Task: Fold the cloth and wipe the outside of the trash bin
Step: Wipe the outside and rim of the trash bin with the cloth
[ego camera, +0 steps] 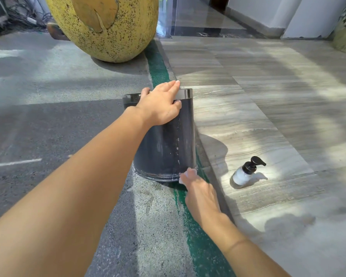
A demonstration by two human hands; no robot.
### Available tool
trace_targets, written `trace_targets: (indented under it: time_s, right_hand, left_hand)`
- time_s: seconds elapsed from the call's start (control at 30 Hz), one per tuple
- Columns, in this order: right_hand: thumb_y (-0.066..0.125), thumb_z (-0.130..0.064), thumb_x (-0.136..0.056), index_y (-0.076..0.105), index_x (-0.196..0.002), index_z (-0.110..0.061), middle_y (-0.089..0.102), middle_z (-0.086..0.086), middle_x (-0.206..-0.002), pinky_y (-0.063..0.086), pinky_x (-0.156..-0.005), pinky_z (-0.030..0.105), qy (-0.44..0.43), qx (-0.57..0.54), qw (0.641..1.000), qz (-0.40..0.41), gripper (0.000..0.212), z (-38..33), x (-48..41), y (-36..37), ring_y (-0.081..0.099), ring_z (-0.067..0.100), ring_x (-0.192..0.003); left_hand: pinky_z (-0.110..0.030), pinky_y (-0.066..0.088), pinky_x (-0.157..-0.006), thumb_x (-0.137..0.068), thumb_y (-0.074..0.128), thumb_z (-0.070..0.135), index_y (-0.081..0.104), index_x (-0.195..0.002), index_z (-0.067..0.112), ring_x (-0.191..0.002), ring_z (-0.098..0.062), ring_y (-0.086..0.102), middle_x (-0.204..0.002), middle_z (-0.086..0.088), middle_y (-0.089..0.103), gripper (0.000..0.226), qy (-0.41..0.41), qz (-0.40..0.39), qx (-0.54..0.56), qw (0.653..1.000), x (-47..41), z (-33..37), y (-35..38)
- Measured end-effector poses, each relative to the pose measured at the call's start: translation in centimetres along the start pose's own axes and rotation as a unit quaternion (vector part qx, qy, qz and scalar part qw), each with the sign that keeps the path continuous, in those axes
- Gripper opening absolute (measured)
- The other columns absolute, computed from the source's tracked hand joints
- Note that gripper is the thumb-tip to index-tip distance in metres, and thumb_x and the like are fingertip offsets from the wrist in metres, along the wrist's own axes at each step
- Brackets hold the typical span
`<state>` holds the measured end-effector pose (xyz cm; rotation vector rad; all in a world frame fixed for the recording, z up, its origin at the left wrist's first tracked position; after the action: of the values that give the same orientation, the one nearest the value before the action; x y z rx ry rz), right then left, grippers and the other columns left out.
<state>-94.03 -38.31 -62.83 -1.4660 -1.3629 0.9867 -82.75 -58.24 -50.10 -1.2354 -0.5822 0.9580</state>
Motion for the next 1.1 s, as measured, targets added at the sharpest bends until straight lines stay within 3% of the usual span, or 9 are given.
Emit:
trace_targets:
  time_s: [0.1, 0.2, 0.3, 0.43, 0.6, 0.73, 0.87, 0.97, 1.1]
  right_hand:
    - [0.053, 0.013, -0.080, 0.051, -0.121, -0.019, 0.068, 0.009, -0.102, 0.054, -0.061, 0.032, 0.033, -0.021, 0.999, 0.008, 0.052, 1.4, 0.8, -0.6, 0.061, 0.024, -0.068]
    - [0.054, 0.014, -0.084, 0.063, -0.111, -0.024, 0.069, 0.008, -0.113, 0.059, -0.077, 0.034, 0.009, -0.104, 0.987, 0.120, 0.047, 1.3, -0.6, -3.1, 0.069, 0.022, -0.074]
    - [0.060, 0.017, -0.074, 0.072, -0.096, -0.020, 0.065, 0.009, -0.123, 0.057, -0.074, 0.032, -0.040, -0.096, 0.956, 0.274, 0.045, -0.3, -4.1, -6.8, 0.070, 0.028, -0.087]
    - [0.058, 0.010, -0.073, 0.072, -0.104, -0.016, 0.065, 0.011, -0.124, 0.054, -0.072, 0.040, -0.028, -0.092, 0.945, 0.312, 0.043, -2.7, -8.7, -9.8, 0.066, 0.038, -0.093]
    - [0.069, 0.018, -0.051, 0.069, -0.081, 0.002, 0.066, 0.022, -0.076, 0.051, -0.048, 0.038, -0.063, -0.034, 0.952, 0.297, 0.034, -4.1, -8.6, -8.4, 0.065, 0.042, -0.063]
    - [0.049, 0.010, -0.073, 0.058, -0.105, -0.012, 0.057, 0.014, -0.107, 0.047, -0.061, 0.039, -0.045, 0.001, 0.984, 0.175, 0.039, -2.1, -6.6, -4.3, 0.058, 0.033, -0.090]
    - [0.043, 0.016, -0.066, 0.047, -0.098, -0.017, 0.040, 0.000, -0.110, 0.044, -0.056, 0.037, -0.044, -0.006, 0.993, 0.110, 0.047, -0.1, -1.9, 0.5, 0.049, 0.022, -0.090]
    - [0.039, 0.015, -0.070, 0.049, -0.100, -0.020, 0.045, -0.004, -0.109, 0.050, -0.062, 0.035, -0.028, 0.015, 0.998, 0.047, 0.047, 2.0, 0.0, 2.6, 0.054, 0.020, -0.090]
    - [0.041, 0.013, -0.075, 0.050, -0.101, -0.029, 0.065, -0.004, -0.104, 0.056, -0.059, 0.033, 0.038, -0.025, 0.999, 0.011, 0.050, 4.8, 1.5, 3.3, 0.065, 0.021, -0.069]
  left_hand:
    - [-0.055, 0.007, -0.119, -0.099, 0.030, 0.041, 0.015, -0.158, 0.024, -0.151, -0.013, 0.010, -0.165, 0.005, 0.014, 0.062, 0.006, 0.001, -0.005, 1.000, 0.1, 0.9, 0.2]
    - [-0.053, 0.005, -0.119, -0.102, 0.021, 0.044, 0.018, -0.157, 0.026, -0.151, -0.011, 0.010, -0.165, 0.009, 0.015, 0.058, -0.005, -0.009, 0.018, 1.000, -0.1, 1.3, 0.1]
    - [-0.051, 0.000, -0.120, -0.099, 0.010, 0.056, 0.020, -0.156, 0.030, -0.151, -0.005, 0.007, -0.164, 0.016, 0.014, 0.064, -0.029, -0.035, 0.057, 0.997, -0.4, 2.2, -0.2]
    - [-0.054, -0.002, -0.118, -0.096, 0.003, 0.061, 0.017, -0.156, 0.035, -0.151, -0.006, 0.005, -0.164, 0.017, 0.013, 0.066, -0.032, -0.061, 0.065, 0.995, -0.7, 3.4, -0.2]
    - [-0.052, -0.006, -0.119, -0.094, 0.004, 0.064, 0.012, -0.157, 0.029, -0.152, -0.010, 0.001, -0.165, 0.014, 0.006, 0.072, -0.042, -0.052, 0.039, 0.997, -1.0, 2.9, 0.6]
    - [-0.052, -0.006, -0.118, -0.088, 0.002, 0.070, 0.010, -0.157, 0.030, -0.152, -0.008, -0.001, -0.165, 0.015, 0.004, 0.080, -0.061, -0.038, 0.046, 0.996, -1.9, 1.8, 0.7]
    - [-0.055, -0.007, -0.117, -0.084, 0.001, 0.074, 0.009, -0.157, 0.033, -0.151, -0.006, -0.003, -0.165, 0.018, 0.003, 0.083, -0.073, -0.038, 0.049, 0.995, -2.4, 1.3, 0.9]
    - [-0.060, -0.006, -0.115, -0.087, 0.002, 0.072, 0.010, -0.157, 0.032, -0.152, -0.007, -0.001, -0.164, 0.018, 0.005, 0.081, -0.064, -0.034, 0.046, 0.996, -2.6, 2.3, 1.4]
    - [-0.063, -0.003, -0.115, -0.091, 0.004, 0.068, 0.008, -0.157, 0.028, -0.152, -0.011, 0.000, -0.165, 0.014, 0.005, 0.078, -0.053, -0.025, 0.025, 0.998, -2.1, 4.4, 2.3]
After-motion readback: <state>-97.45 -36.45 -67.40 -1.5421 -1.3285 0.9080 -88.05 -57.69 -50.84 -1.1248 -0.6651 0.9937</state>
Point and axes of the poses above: each hand's wrist, its own x-axis away from the middle knuckle, its own y-axis out of the palm, z = x × y, the point moved 1 cm from there along -x, towards the middle knuckle
